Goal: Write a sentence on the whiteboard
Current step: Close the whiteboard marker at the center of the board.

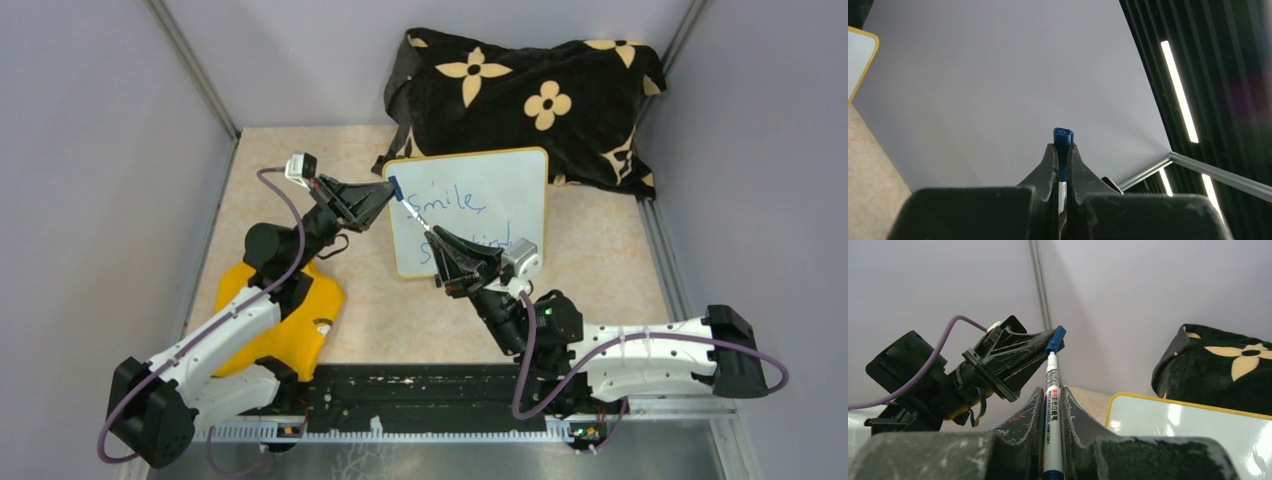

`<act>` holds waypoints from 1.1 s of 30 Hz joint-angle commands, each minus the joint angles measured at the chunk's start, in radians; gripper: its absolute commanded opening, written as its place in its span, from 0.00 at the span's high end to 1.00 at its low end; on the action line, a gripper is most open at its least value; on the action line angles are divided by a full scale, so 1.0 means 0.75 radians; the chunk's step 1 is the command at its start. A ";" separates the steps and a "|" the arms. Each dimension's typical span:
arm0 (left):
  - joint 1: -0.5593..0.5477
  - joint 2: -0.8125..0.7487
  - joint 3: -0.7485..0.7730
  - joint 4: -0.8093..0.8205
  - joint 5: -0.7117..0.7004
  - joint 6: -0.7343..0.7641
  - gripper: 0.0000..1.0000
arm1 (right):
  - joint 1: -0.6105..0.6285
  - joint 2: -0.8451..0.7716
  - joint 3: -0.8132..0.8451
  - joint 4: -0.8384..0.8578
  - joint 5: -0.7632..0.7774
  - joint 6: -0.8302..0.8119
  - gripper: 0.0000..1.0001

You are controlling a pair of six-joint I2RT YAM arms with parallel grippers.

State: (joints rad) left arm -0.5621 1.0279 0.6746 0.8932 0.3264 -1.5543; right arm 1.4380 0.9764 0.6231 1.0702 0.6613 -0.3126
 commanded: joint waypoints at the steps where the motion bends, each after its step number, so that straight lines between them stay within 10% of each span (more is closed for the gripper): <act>1: -0.016 -0.030 -0.014 0.002 -0.002 0.036 1.00 | 0.016 0.000 0.067 0.051 0.011 -0.002 1.00; 33: -0.189 -0.038 0.014 -0.069 -0.173 0.235 1.00 | 0.015 0.109 0.108 0.213 0.181 -0.086 1.00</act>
State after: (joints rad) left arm -0.6476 1.0225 0.6704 0.8505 0.2180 -1.4506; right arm 1.4445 1.0424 0.6514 1.1412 0.7509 -0.3492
